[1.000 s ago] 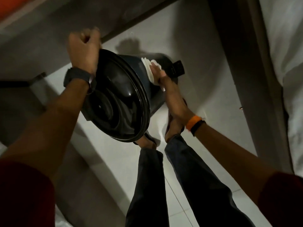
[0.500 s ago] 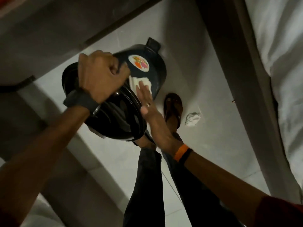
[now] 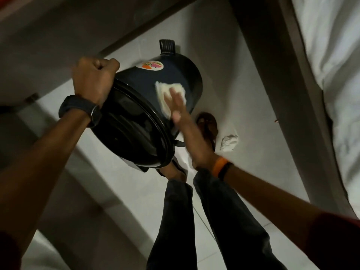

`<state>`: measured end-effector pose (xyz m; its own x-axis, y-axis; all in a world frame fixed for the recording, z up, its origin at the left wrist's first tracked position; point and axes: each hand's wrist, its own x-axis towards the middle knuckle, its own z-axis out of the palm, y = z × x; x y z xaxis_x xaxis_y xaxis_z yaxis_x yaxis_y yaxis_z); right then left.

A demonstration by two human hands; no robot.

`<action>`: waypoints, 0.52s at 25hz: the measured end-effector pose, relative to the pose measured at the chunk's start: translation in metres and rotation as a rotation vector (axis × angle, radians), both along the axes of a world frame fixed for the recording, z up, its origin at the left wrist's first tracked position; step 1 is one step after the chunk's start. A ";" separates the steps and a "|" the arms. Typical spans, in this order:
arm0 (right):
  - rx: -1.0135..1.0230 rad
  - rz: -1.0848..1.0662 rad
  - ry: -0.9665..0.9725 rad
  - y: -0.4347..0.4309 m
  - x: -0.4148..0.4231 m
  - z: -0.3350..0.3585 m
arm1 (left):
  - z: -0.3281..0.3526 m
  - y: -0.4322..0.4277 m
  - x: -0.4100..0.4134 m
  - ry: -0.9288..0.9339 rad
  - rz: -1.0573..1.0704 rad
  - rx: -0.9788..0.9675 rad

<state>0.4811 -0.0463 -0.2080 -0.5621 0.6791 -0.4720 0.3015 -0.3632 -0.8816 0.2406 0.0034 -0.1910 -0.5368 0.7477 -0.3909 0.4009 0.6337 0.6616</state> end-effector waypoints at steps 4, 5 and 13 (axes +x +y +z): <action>0.060 0.002 -0.081 0.011 0.011 -0.023 | -0.002 0.002 -0.004 -0.008 -0.062 0.001; -0.027 -0.115 -0.179 0.037 0.014 -0.041 | -0.001 0.003 -0.003 0.002 -0.116 0.017; -0.587 -0.379 -0.490 0.058 0.004 -0.074 | 0.027 0.010 0.080 0.672 -1.420 0.198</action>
<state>0.4856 0.0119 -0.2824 0.0136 0.3492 -0.9370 0.3659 -0.8738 -0.3203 0.3202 0.0134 -0.1643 0.5877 0.7789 -0.2190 0.8091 -0.5682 0.1502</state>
